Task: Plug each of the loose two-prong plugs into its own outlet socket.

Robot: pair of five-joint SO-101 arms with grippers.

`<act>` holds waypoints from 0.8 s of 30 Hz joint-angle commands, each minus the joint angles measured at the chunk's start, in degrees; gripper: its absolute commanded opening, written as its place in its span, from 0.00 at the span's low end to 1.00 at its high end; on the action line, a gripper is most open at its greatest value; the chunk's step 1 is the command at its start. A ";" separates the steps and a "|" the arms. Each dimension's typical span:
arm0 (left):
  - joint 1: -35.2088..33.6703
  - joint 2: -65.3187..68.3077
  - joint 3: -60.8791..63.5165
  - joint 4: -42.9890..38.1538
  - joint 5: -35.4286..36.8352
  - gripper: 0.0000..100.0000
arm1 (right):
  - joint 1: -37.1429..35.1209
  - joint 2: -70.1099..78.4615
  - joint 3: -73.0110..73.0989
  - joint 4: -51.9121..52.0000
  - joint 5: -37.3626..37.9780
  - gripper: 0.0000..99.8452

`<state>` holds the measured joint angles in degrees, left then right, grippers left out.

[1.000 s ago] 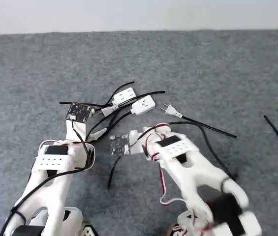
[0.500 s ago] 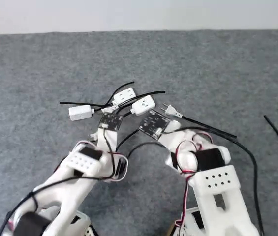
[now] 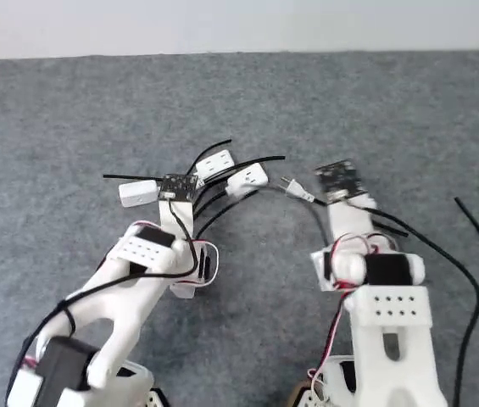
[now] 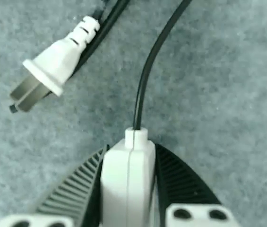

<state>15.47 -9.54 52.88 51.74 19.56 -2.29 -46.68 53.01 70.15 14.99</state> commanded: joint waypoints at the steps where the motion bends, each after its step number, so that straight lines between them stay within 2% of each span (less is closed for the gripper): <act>1: 1.76 -4.92 1.54 -1.67 -0.97 0.14 | 2.07 4.70 -0.88 -2.33 -0.79 0.01; 6: 3.08 -8.09 4.00 -1.49 -5.45 0.16 | 2.42 10.24 2.64 -11.47 1.23 0.01; 10: 1.58 -11.96 6.55 -1.41 -6.15 0.31 | 1.98 10.42 3.69 -13.23 1.23 0.01; 13: 2.46 -14.95 9.36 -1.76 -6.51 0.46 | 1.98 11.03 3.78 -13.49 1.23 0.01; 15: 3.78 -17.23 11.12 -1.76 -6.51 0.51 | 1.98 11.03 3.87 -13.58 1.14 0.01; 19: 4.48 -24.00 13.41 -1.23 -6.51 0.51 | 1.98 11.03 5.19 -14.64 1.32 0.01; 24: 4.13 -37.71 14.73 6.51 -8.70 0.51 | 1.98 10.77 6.15 -15.60 1.49 0.01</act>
<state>19.60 -36.53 67.82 52.97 13.41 -0.44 -35.78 59.43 55.65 15.69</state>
